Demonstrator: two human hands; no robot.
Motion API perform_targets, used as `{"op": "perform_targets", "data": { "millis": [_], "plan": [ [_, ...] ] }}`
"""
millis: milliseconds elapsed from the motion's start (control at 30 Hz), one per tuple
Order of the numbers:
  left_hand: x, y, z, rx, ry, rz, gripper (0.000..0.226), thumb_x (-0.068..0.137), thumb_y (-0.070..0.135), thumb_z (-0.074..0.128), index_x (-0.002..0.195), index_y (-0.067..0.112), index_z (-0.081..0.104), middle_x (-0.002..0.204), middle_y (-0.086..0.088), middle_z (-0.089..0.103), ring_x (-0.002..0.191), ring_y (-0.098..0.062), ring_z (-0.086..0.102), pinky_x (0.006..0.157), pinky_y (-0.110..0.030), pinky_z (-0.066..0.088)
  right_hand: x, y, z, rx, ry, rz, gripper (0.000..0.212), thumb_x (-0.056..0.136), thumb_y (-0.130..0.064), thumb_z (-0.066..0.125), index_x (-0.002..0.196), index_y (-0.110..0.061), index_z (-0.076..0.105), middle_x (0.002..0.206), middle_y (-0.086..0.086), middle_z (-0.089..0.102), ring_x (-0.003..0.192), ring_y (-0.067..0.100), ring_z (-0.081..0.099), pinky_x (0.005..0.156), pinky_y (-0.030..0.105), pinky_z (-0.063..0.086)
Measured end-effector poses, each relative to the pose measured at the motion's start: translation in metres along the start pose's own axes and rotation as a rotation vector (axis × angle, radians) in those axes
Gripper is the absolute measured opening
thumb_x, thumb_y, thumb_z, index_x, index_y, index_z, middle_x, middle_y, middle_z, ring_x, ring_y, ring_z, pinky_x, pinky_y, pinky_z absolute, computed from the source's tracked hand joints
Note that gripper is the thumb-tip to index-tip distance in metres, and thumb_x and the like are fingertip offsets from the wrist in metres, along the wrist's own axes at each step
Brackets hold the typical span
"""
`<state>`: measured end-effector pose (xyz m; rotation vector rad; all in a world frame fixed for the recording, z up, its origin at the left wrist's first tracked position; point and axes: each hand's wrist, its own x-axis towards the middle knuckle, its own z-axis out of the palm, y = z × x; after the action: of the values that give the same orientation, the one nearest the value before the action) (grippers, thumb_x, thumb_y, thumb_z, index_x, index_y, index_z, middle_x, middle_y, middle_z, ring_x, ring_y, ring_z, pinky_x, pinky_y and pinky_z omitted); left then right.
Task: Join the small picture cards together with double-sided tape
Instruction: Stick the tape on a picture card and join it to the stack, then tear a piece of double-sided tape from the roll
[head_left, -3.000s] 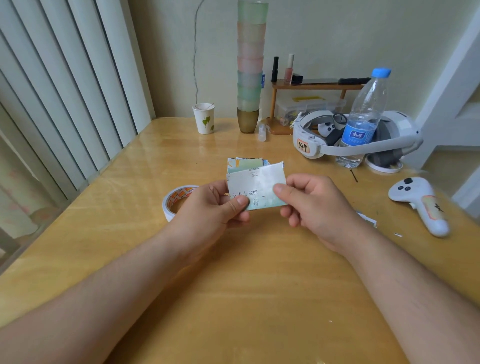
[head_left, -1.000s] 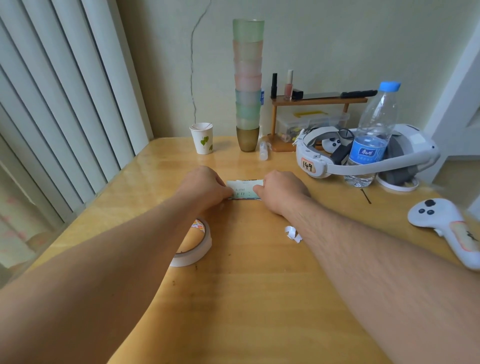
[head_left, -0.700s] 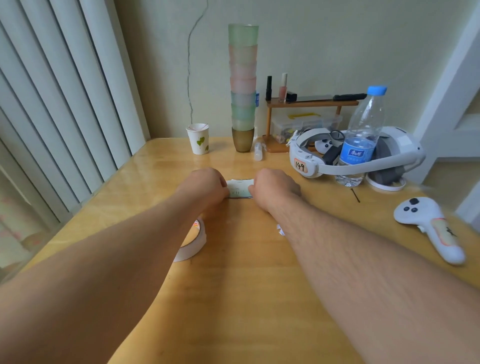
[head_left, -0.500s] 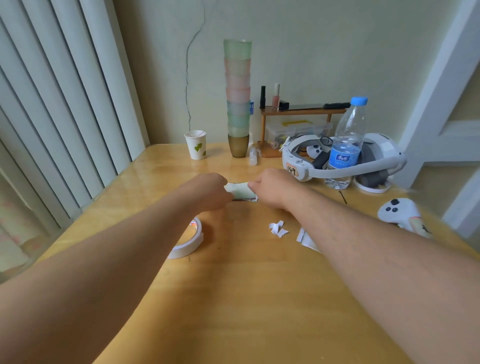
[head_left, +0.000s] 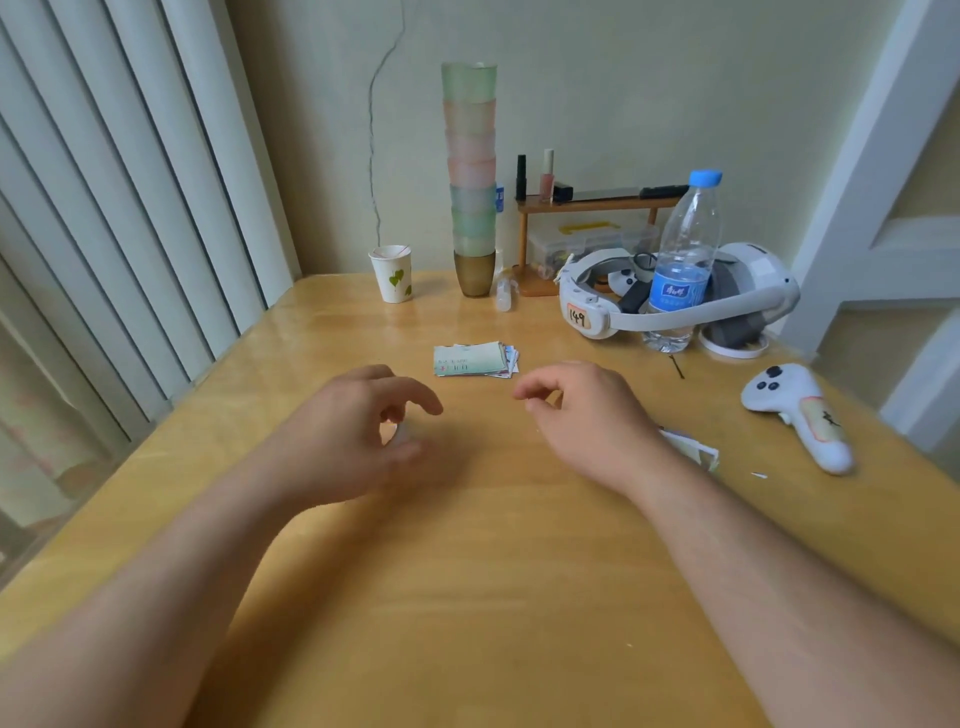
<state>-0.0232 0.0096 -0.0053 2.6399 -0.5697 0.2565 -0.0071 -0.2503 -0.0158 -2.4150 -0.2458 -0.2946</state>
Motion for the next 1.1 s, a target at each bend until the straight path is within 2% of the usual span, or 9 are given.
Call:
{"op": "perform_targets", "data": {
  "millis": [100, 300, 400, 533, 633, 767, 867, 933, 1100],
  "plan": [
    [0.0, 0.017, 0.024, -0.072, 0.006, 0.102, 0.033, 0.087, 0.032, 0.074, 0.116, 0.046, 0.07, 0.103, 0.019, 0.057, 0.1, 0.002, 0.057, 0.081, -0.008, 0.041, -0.001, 0.025, -0.037, -0.149, -0.05, 0.092, 0.021, 0.097, -0.022, 0.064, 0.11, -0.034, 0.076, 0.105, -0.013, 0.069, 0.084, 0.001, 0.06, 0.067, 0.016, 0.042],
    [0.004, 0.031, 0.05, -0.018, 0.024, 0.222, 0.032, 0.09, 0.042, 0.067, 0.122, 0.044, 0.069, 0.114, 0.015, 0.058, 0.108, -0.009, 0.055, 0.095, -0.028, 0.045, 0.0, 0.056, -0.059, -0.158, -0.11, 0.239, 0.013, 0.093, -0.039, 0.073, 0.106, -0.039, 0.07, 0.103, -0.012, 0.064, 0.076, 0.006, 0.059, 0.062, 0.026, 0.043],
    [0.006, 0.019, 0.035, 0.099, 0.041, 0.099, 0.041, 0.079, 0.052, 0.061, 0.12, 0.044, 0.065, 0.112, 0.01, 0.054, 0.105, -0.017, 0.05, 0.096, -0.032, 0.042, 0.0, 0.041, -0.043, -0.075, -0.012, 0.174, 0.008, 0.092, -0.039, 0.073, 0.1, -0.038, 0.073, 0.098, -0.012, 0.065, 0.087, 0.002, 0.059, 0.068, 0.024, 0.044],
    [-0.004, -0.009, 0.009, 0.238, -0.141, -0.152, 0.043, 0.085, 0.051, 0.066, 0.121, 0.046, 0.044, 0.109, 0.013, 0.05, 0.108, -0.019, 0.047, 0.099, -0.035, 0.04, -0.005, 0.019, -0.011, -0.096, 0.003, 0.018, 0.007, 0.09, -0.035, 0.073, 0.097, -0.036, 0.075, 0.095, -0.011, 0.061, 0.087, 0.001, 0.056, 0.072, 0.017, 0.039],
    [-0.006, -0.013, 0.002, 0.071, -0.178, -0.217, 0.025, 0.098, 0.051, 0.06, 0.12, 0.046, 0.049, 0.099, 0.02, 0.063, 0.089, -0.005, 0.06, 0.086, -0.03, 0.052, -0.009, 0.01, 0.005, -0.038, 0.0, -0.065, 0.008, 0.091, -0.03, 0.073, 0.097, -0.034, 0.076, 0.093, -0.011, 0.062, 0.086, 0.001, 0.056, 0.07, 0.004, 0.035],
    [-0.003, -0.002, 0.001, -0.122, 0.045, -0.174, 0.036, 0.088, 0.042, 0.078, 0.115, 0.045, 0.055, 0.084, 0.023, 0.072, 0.078, 0.002, 0.067, 0.07, -0.028, 0.058, -0.016, 0.003, 0.013, 0.063, 0.056, -0.161, 0.011, 0.09, -0.026, 0.074, 0.098, -0.033, 0.077, 0.089, -0.016, 0.063, 0.083, 0.004, 0.059, 0.076, 0.013, 0.043],
    [-0.004, 0.014, 0.007, -0.445, 0.062, -0.125, 0.052, 0.083, 0.025, 0.088, 0.117, 0.044, 0.055, 0.089, 0.013, 0.077, 0.074, -0.007, 0.071, 0.073, -0.024, 0.057, -0.02, -0.004, 0.014, 0.153, 0.102, -0.265, 0.018, 0.095, -0.022, 0.07, 0.112, -0.024, 0.077, 0.097, -0.018, 0.065, 0.091, 0.007, 0.062, 0.079, 0.01, 0.042],
    [-0.006, 0.025, 0.014, -0.653, 0.042, -0.089, 0.056, 0.083, 0.017, 0.089, 0.121, 0.039, 0.055, 0.09, -0.001, 0.078, 0.073, -0.019, 0.07, 0.076, -0.036, 0.059, -0.021, -0.008, 0.015, 0.175, 0.097, -0.321, 0.024, 0.1, -0.02, 0.065, 0.122, -0.02, 0.074, 0.109, -0.015, 0.064, 0.097, 0.005, 0.061, 0.082, 0.008, 0.041],
    [-0.004, 0.031, 0.031, -0.872, 0.027, -0.079, 0.056, 0.083, 0.008, 0.088, 0.122, 0.029, 0.053, 0.091, -0.015, 0.077, 0.069, -0.026, 0.063, 0.071, -0.045, 0.055, -0.021, -0.006, 0.018, 0.168, 0.072, -0.374, 0.027, 0.1, -0.018, 0.065, 0.126, -0.019, 0.073, 0.117, -0.01, 0.061, 0.101, 0.005, 0.061, 0.087, 0.018, 0.047]
  ]
}}
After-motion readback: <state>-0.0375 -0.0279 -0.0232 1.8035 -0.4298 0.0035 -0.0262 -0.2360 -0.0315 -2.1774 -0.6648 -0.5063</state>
